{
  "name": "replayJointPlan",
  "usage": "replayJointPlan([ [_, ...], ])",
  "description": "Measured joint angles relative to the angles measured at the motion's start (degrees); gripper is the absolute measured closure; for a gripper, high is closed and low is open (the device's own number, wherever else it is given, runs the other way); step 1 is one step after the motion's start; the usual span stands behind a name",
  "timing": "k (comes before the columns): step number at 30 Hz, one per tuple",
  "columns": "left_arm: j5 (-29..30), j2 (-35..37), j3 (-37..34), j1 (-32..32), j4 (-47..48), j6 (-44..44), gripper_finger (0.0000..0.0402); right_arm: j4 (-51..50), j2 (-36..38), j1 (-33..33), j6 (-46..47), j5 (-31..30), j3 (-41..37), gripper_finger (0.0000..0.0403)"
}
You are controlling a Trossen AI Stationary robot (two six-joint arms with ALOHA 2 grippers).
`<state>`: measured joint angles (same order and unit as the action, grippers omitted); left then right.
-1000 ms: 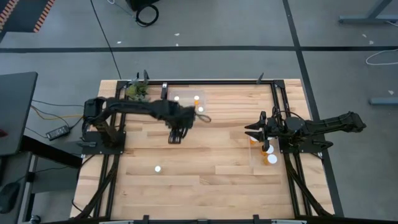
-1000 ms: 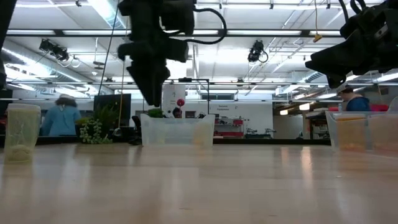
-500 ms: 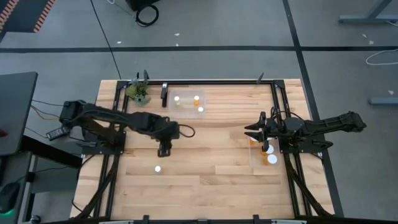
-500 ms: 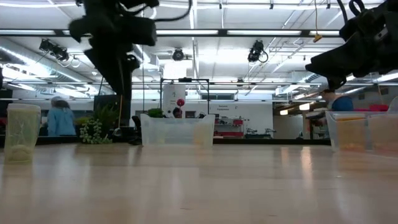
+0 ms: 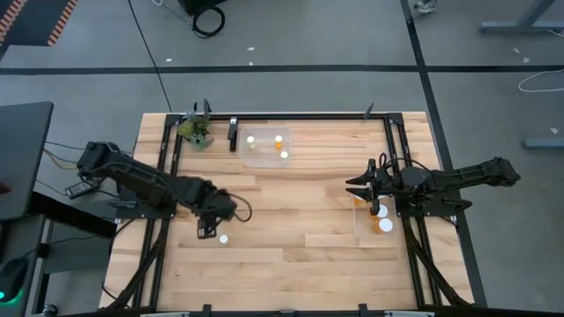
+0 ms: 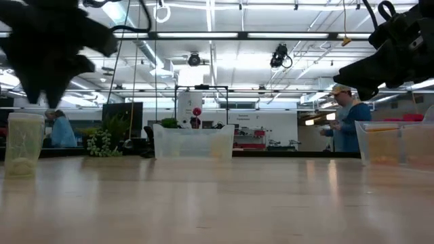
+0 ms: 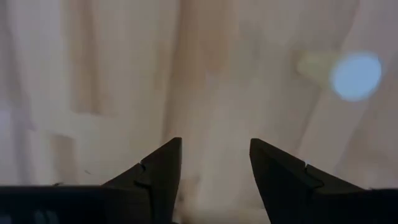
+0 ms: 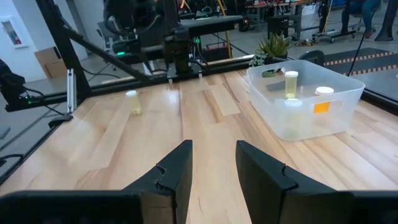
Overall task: Pick and place medicine bottles into bin by pill shape (circle, oval)
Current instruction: Put the small yellow pill bottle into the top transparent bin
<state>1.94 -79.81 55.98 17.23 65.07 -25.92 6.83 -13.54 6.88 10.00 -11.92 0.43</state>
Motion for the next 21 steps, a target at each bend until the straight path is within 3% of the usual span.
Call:
replayJointPlan([
  [7, -2.8, 0.0, -3.8, 8.1, -1.5, -9.5, 0.0217, 0.0, 0.0, 0.0, 0.0, 0.0, 0.0, 0.0274],
  [11, -2.6, 0.0, -3.9, 12.3, -5.9, -13.9, 0.0204, 0.0, 0.0, 0.0, 0.0, 0.0, 0.0, 0.0274],
  [21, 0.4, 0.0, -3.9, 15.3, -13.2, -20.0, 0.0170, 0.0, 0.0, 0.0, 0.0, 0.0, 0.0, 0.0274],
])
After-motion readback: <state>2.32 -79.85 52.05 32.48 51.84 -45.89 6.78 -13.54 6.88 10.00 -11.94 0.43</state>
